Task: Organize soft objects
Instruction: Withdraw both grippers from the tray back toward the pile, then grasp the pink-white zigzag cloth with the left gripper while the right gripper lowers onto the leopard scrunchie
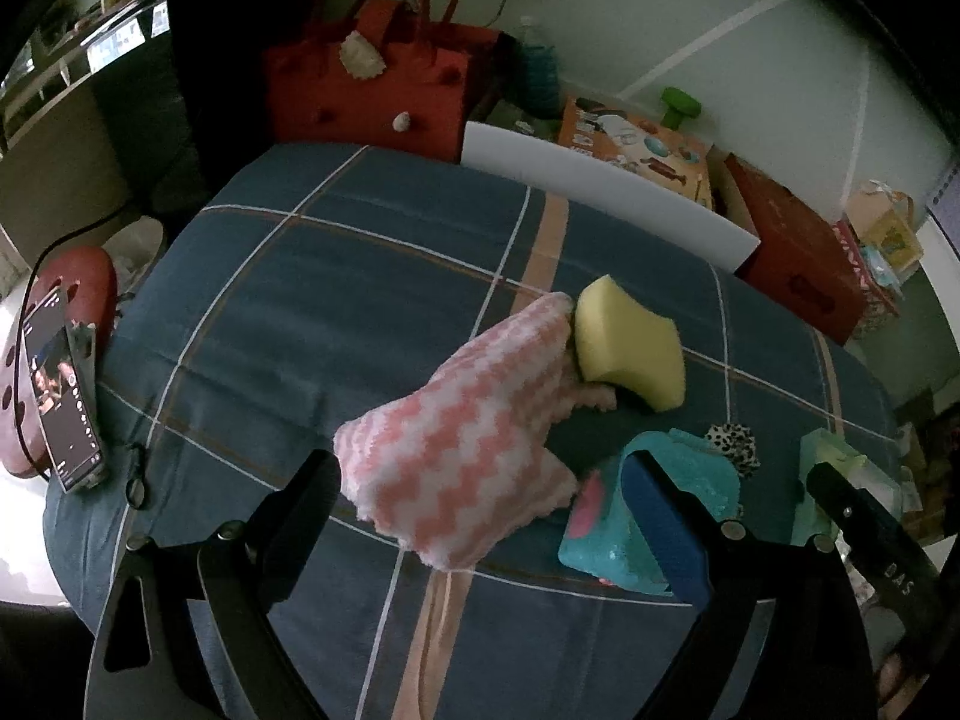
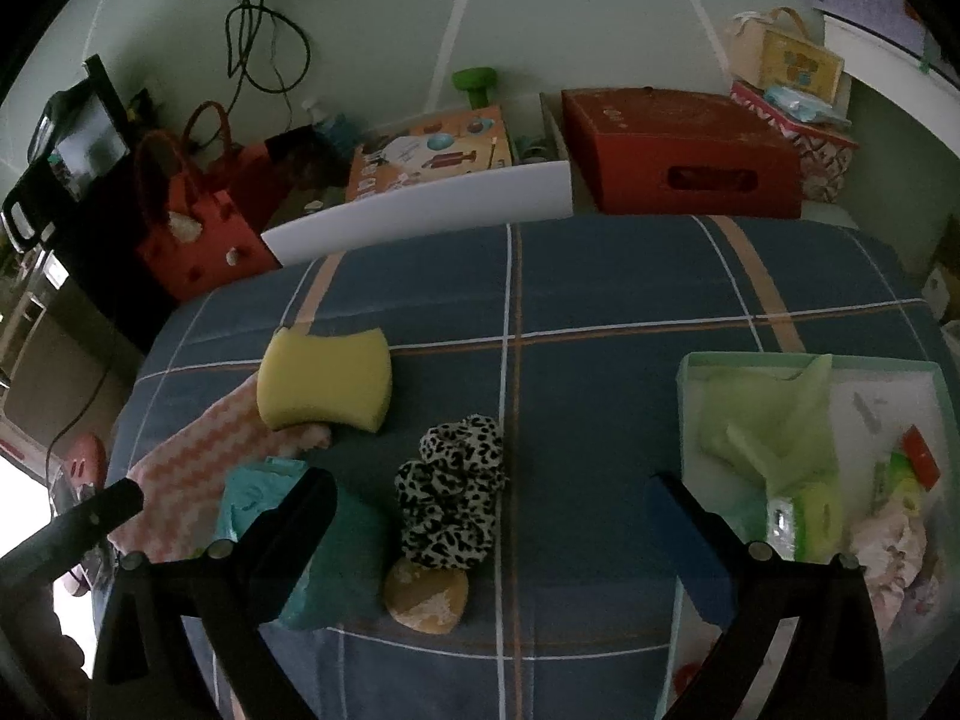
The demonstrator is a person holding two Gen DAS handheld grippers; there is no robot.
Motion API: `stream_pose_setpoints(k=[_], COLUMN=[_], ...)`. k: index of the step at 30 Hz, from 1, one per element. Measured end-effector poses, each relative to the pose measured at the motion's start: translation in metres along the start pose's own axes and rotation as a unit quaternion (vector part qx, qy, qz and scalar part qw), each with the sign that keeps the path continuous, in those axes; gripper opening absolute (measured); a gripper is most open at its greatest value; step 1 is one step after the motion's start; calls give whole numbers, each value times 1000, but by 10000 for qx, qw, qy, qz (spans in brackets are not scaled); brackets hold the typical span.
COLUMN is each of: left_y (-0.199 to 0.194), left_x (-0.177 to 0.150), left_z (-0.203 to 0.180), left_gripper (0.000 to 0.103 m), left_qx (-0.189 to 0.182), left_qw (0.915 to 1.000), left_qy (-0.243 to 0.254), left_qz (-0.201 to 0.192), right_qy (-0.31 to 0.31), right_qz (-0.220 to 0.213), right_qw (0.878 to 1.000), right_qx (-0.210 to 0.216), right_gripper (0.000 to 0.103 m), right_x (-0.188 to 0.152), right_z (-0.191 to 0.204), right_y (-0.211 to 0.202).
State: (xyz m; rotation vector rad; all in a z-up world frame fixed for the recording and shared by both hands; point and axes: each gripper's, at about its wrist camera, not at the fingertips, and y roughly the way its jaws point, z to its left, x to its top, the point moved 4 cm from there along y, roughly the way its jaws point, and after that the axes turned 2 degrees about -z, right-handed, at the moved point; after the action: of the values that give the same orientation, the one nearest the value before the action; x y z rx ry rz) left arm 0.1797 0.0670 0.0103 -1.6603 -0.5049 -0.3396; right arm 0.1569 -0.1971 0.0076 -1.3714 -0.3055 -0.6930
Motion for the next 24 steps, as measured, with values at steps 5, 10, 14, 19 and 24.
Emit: stream_pose_setpoints(k=[5,10,14,19,24], left_y=[-8,-11,-8,3,-2], left_x=[0,-1,-1,-6,4], left_z=[-1,-2,-3,-2,-3], left_gripper=[95,95,95,95,95], left_qx=[37,73,62,211,240], left_qw=[10000,9999,9999,9997,9997], left_qy=[42,72,20,85,98], left_qz=[-64,-108,-134,41,39], right_qy=[48,88,-35,10,53], right_qz=[-23,-45,-55,-6,25], right_qw=[10000,9999,10000,10000,9999], right_qx=[-64,-36,-53,-8,97], right_gripper=[103,103,103,103,103], right_x=[1,0,1,1,2], right_z=[-5,-8,-7,-8,-8], right_y=[-3,-7,-6,0,5])
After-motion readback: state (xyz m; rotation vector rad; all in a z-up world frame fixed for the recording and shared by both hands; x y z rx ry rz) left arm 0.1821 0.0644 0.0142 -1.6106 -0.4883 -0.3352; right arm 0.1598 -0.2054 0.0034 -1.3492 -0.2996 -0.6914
